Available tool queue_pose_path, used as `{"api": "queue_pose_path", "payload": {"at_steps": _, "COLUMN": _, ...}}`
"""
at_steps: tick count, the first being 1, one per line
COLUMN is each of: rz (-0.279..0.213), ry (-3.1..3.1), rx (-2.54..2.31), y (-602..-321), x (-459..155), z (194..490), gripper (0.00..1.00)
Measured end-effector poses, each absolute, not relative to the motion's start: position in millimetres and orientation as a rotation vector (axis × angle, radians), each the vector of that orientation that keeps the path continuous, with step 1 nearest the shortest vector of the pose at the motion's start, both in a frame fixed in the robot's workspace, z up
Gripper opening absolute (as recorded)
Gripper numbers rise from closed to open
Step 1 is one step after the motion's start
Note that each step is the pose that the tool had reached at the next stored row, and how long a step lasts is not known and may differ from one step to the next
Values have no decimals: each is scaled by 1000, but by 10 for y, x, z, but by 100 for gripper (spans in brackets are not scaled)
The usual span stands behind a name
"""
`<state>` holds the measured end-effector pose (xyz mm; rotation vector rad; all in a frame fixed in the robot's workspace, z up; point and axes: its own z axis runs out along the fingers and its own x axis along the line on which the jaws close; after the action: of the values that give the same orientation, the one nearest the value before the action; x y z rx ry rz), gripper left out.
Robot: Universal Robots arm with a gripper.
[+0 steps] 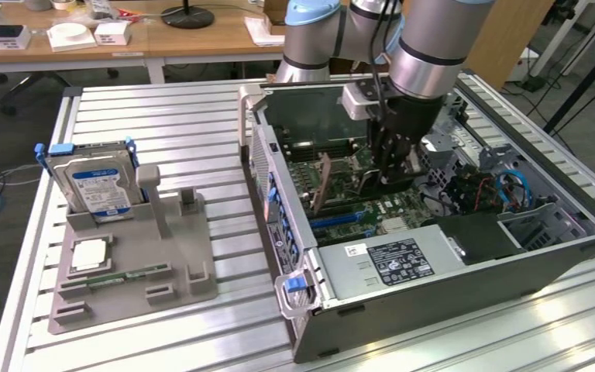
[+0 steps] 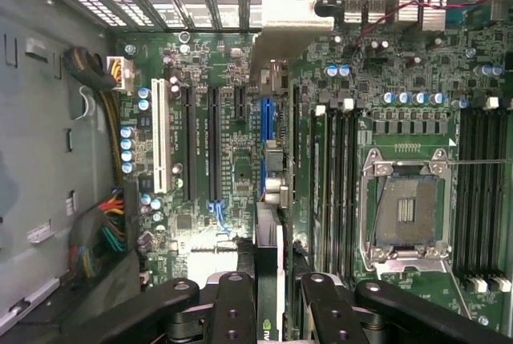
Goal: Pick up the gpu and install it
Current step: 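Insert the gpu into the slot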
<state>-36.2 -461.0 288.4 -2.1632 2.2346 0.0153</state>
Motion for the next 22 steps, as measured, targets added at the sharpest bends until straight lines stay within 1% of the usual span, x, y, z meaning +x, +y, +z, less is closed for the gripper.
{"api": "queue_pose_path", "payload": {"at_steps": 22, "rz": 15, "ry": 2235, "rx": -2163, "y": -4611, "x": -377, "z": 2832, "gripper": 27}}
